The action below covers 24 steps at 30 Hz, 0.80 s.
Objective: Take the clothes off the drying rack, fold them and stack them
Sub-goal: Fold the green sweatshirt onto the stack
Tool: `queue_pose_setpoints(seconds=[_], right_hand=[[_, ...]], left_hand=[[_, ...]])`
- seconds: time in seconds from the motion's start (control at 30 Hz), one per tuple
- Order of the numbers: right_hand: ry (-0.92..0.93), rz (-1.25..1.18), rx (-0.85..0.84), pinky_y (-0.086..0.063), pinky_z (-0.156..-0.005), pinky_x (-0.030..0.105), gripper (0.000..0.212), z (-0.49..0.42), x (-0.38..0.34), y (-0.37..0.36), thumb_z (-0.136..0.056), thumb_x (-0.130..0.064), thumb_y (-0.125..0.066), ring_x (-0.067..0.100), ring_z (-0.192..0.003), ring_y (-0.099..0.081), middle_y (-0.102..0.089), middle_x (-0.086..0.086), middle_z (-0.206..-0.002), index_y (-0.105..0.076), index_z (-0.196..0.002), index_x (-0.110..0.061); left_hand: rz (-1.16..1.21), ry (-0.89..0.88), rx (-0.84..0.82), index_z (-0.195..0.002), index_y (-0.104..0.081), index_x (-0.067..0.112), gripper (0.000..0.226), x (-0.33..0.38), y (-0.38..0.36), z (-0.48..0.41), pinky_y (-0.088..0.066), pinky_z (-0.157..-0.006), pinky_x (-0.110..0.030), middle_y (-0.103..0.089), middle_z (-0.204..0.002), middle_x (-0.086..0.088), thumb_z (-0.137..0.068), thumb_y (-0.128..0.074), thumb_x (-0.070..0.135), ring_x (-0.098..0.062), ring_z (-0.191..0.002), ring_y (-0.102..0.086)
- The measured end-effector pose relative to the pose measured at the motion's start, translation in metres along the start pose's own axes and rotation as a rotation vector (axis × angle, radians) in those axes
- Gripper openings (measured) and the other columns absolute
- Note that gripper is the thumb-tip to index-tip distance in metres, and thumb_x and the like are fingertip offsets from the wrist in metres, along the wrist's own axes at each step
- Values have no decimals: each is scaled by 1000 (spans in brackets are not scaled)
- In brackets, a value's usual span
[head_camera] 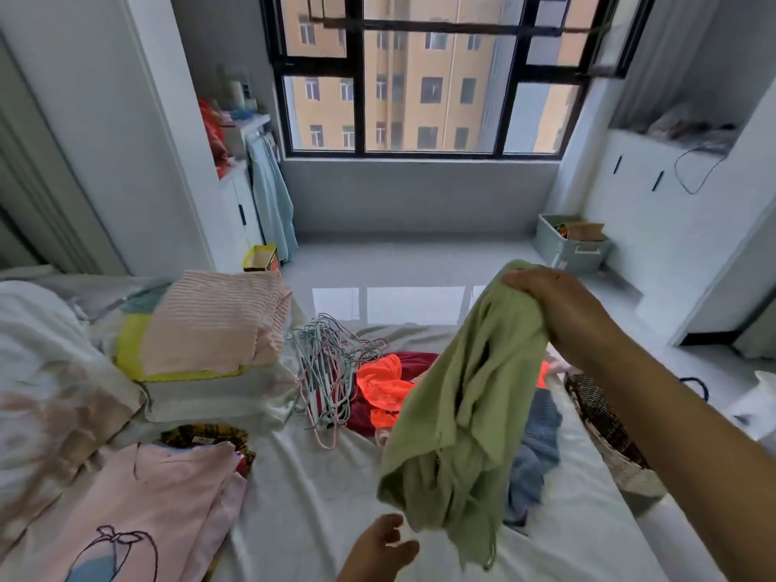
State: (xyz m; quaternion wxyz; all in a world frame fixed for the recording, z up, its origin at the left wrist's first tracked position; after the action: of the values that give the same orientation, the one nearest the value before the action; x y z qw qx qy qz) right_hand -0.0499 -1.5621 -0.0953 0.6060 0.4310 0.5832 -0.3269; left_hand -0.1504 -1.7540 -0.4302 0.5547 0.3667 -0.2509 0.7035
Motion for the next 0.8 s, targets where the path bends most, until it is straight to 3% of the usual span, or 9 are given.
queue_pose_setpoints(seconds=[0.1,0.2,0.3,0.37,0.5,0.57,0.63,0.7,0.8], right_hand=[[40,-85,31,-44,-76,28,23,34,-49,-4,-89,-16,-56,12,-70,-58,-66,-6,-65,-64,-67,-18],[79,-99,69,-44,-71,23,18,67,-86,-4,-90,-17,-54,8,-70,-56,-61,-4,-74,-61,-74,-19],[142,41,74,-43,-74,27,17,86,-110,0,-91,-21,-53,12,-77,-55,-61,-2,-82,-62,-77,-21],[168,176,101,-42,-71,28,18,94,-118,11,-91,-24,-52,13,-76,-53,-60,0,-82,-61,-76,-21],[165,325,58,-44,-73,30,20,104,-106,35,-93,-22,-51,15,-76,-54,-61,5,-85,-65,-83,-11],[147,305,32,-45,-82,36,21,109,-93,45,-93,-19,-52,20,-83,-54,-60,8,-90,-65,-89,-4],[147,232,45,-42,-77,31,18,116,-84,55,-93,-15,-52,18,-79,-53,-60,6,-84,-63,-79,-11],[139,190,44,-40,-74,27,21,123,-76,63,-93,-11,-50,12,-76,-51,-58,1,-81,-59,-75,-18],[36,36,-25,-44,-74,30,19,127,-51,67,-95,-12,-46,17,-80,-53,-59,7,-88,-60,-83,-15]], left_hand=[[-129,-199,25,-134,-34,20,79,23,12,35,-44,-94,-21,-48,-134,-9,-71,-80,32,-20,-118,-52],[-148,-286,78,-130,-41,14,107,34,32,63,-48,-92,-34,-54,-125,-7,-44,-79,64,-24,-112,-55],[90,-270,142,-94,-62,14,42,46,72,104,-50,-70,-33,-67,-87,-6,-61,-76,36,-20,-79,-62],[195,-322,198,-88,-67,12,11,64,109,126,-51,-67,-29,-71,-81,-6,-80,-70,20,-19,-75,-63],[237,-501,313,-93,-69,10,18,129,179,174,-51,-73,-37,-70,-89,-14,-93,-53,17,-30,-92,-61],[137,-583,345,-83,-72,14,16,168,191,201,-48,-83,-44,-68,-92,-18,-88,-60,21,-32,-93,-59],[19,-658,374,-78,-73,18,21,206,184,230,-45,-90,-45,-68,-97,-19,-70,-66,36,-31,-95,-60],[-65,-706,396,-71,-70,23,28,238,168,256,-45,-81,-39,-67,-89,-12,-58,-59,45,-26,-87,-59],[-190,-758,446,-66,-54,17,17,274,145,286,-31,-66,-31,-47,-73,-9,-66,-56,34,-18,-71,-42]])
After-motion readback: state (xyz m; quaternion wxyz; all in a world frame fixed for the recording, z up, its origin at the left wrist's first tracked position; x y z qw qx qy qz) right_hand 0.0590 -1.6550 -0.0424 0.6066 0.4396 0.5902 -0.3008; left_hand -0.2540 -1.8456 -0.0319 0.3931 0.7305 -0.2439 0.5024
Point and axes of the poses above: each hand's wrist, its own z-axis away from the middle knuckle, its own y-axis out of the back of the hand, x = y × z, the point moved 10 cm from there along -z, towards the middle knuckle
